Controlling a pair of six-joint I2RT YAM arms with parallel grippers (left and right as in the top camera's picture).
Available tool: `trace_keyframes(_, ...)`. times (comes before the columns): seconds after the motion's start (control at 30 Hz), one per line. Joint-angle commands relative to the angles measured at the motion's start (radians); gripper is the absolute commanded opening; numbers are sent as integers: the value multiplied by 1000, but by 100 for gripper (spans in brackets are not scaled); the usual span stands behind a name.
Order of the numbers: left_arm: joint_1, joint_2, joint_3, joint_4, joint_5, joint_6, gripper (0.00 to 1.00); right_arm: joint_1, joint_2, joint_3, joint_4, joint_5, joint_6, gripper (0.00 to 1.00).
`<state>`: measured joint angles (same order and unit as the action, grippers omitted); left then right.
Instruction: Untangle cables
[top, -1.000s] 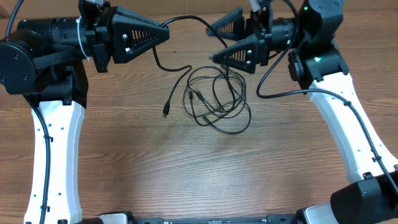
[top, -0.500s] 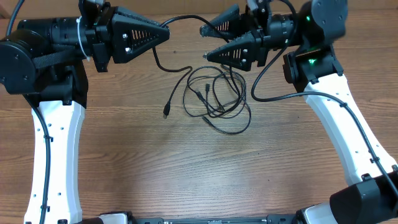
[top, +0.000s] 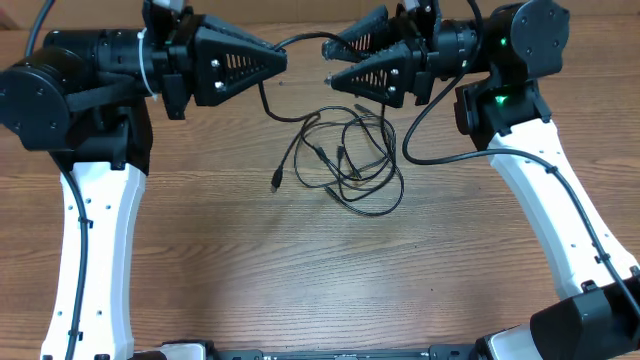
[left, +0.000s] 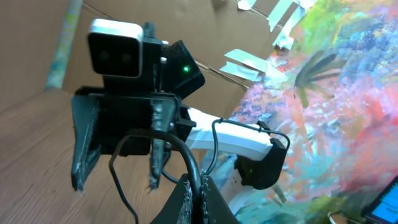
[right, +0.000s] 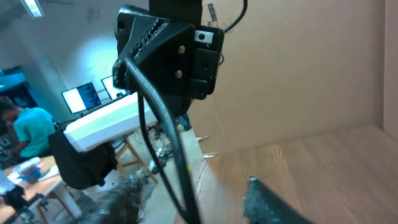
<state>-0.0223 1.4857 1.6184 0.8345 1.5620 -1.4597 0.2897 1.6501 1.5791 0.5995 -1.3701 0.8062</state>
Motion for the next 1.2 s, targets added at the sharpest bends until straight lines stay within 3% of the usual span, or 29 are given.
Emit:
trace_keyframes(0.0,-20,-6,12,3,18,24,4,13,-29,14,11,42,9,42)
trace_keyframes(0.33,-35,38,12,-16,18,27,4,12,-29,14,86,64,58,40)
trace_keyframes(0.5,-39,47,11,-19,18,33,4,13,-29,14,85,72,58,33)
trace_keyframes(0.67,-39,48,11,-19,18,43,4,13,-29,14,84,71,61,22)
trace_keyframes(0.8,-39,48,11,-19,18,50,4,13,-29,14,85,81,93,4)
trace_keyframes(1.17,-51,48,-63,-19,18,95,4,12,-29,14,200,124,220,4)
